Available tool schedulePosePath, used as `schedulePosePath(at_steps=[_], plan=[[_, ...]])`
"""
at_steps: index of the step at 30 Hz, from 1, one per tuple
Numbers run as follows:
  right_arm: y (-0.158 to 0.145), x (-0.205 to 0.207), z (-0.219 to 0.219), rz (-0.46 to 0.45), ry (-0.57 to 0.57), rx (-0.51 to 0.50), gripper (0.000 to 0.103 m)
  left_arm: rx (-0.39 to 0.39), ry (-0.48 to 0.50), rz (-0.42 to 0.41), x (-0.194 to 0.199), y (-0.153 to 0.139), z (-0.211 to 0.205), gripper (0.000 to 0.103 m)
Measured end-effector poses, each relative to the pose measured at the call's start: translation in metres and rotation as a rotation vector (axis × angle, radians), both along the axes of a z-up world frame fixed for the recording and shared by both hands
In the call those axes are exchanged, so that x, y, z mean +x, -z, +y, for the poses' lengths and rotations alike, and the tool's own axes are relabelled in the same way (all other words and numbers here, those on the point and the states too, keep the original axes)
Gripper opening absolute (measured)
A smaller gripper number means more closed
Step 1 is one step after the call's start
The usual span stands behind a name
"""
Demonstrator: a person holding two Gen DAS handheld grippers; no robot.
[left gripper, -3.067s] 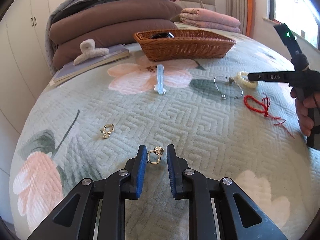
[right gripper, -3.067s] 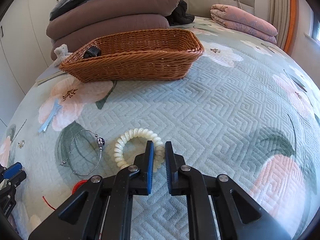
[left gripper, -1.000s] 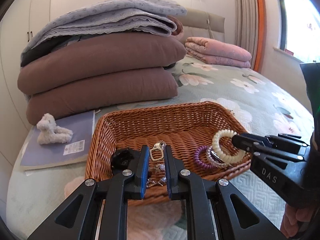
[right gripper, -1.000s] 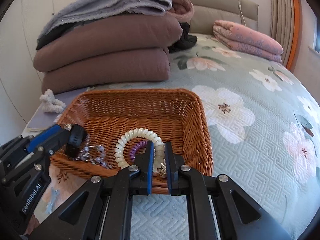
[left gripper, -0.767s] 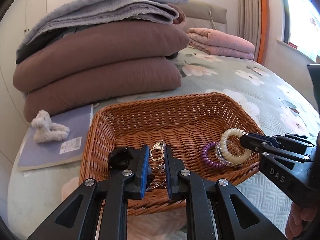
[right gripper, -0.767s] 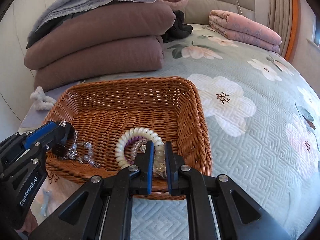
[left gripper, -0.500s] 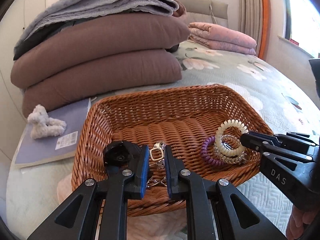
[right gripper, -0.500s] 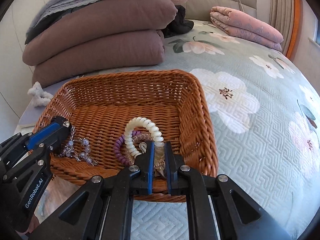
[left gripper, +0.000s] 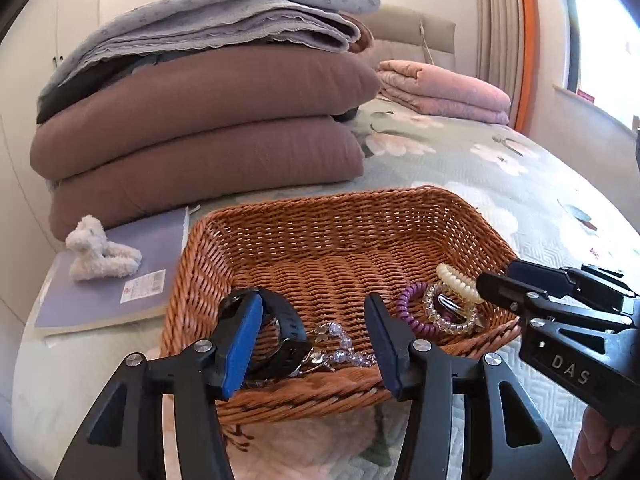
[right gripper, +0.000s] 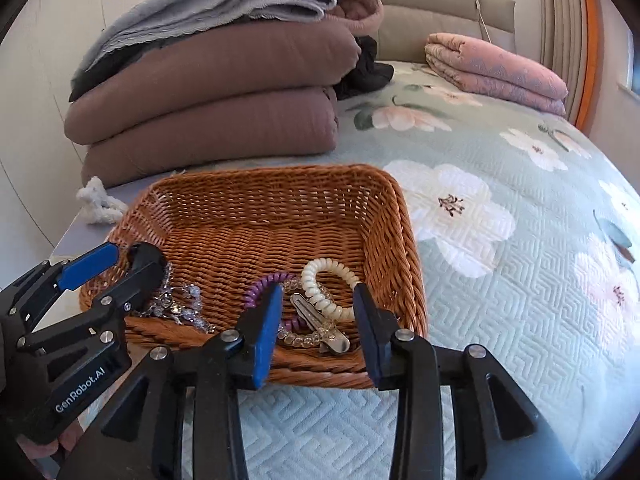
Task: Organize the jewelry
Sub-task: 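Open the right gripper over the basket while the left gripper releases the gold charm inside, then grasp the red string bracelet with the right gripper while the left grasps the clear hair pin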
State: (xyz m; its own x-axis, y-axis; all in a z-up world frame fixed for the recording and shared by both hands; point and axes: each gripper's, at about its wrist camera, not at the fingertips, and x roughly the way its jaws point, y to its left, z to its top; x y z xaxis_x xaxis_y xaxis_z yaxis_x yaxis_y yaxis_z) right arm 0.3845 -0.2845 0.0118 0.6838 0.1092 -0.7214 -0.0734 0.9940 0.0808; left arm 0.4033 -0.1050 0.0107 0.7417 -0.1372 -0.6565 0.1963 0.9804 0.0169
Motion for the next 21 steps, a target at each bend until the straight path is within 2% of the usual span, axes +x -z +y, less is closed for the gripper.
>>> schedulePosePath(at_steps=[7, 14, 21], plan=[[-0.016, -0.029, 0.008, -0.047, -0.031, 0.003, 0.038, 0.001, -0.003, -0.032, -0.030, -0.010, 0.018, 0.054], [-0.016, -0.076, 0.013, -0.062, -0.069, 0.016, 0.038, -0.024, -0.014, -0.067, -0.083, -0.018, 0.052, 0.054], [-0.009, -0.139, 0.017, -0.055, -0.090, 0.051, 0.038, -0.027, -0.015, -0.048, -0.137, -0.001, 0.091, 0.054]])
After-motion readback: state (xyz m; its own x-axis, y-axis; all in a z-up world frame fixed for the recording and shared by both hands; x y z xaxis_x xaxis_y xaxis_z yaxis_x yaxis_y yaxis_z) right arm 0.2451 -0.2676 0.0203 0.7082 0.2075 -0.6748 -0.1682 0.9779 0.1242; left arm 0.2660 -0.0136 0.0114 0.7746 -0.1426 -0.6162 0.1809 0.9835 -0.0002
